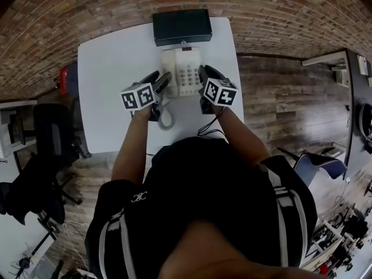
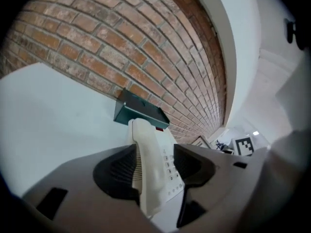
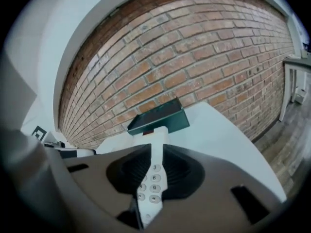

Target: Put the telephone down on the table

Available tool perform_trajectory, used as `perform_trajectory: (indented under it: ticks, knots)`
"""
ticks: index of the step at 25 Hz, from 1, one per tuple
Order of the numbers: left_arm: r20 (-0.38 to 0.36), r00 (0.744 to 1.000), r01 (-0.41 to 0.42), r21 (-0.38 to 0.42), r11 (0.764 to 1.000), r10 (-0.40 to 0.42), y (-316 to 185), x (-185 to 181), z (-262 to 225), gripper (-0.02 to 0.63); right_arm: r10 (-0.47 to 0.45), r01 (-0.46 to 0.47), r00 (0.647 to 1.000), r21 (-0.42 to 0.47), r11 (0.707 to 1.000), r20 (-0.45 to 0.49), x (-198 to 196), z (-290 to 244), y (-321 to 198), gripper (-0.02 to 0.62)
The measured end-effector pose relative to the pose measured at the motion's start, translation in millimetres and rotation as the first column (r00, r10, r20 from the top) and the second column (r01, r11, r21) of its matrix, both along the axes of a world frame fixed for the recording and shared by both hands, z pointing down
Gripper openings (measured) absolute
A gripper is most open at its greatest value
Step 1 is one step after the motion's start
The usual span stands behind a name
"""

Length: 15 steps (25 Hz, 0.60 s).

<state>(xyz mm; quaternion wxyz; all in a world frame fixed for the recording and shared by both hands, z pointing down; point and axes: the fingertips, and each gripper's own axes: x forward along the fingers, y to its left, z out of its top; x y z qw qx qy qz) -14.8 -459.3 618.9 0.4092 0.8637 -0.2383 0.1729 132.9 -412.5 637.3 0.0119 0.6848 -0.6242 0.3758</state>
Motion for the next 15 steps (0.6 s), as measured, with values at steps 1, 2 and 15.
perform_trajectory:
  ticks: [1, 2, 15]
  knots:
    - [0.022, 1.0, 0.015, 0.053, 0.998, -0.016, 0, -3, -8, 0.199, 0.007, -0.007, 1.0, 0.036, 0.999, -0.016, 1, -9, 2, 0.041]
    - [0.049, 0.998, 0.033, 0.11, 0.993, -0.039, 0, -7, -16, 0.144, 0.01, -0.007, 0.999, 0.073, 0.997, -0.033, 2, -20, 3, 0.03]
    - [0.032, 0.979, 0.135, 0.637, 0.759, -0.201, 39, -32, -169, 0.012, -0.01, 0.112, 0.966, 0.387, 0.915, -0.257, -34, -187, 30, -0.002]
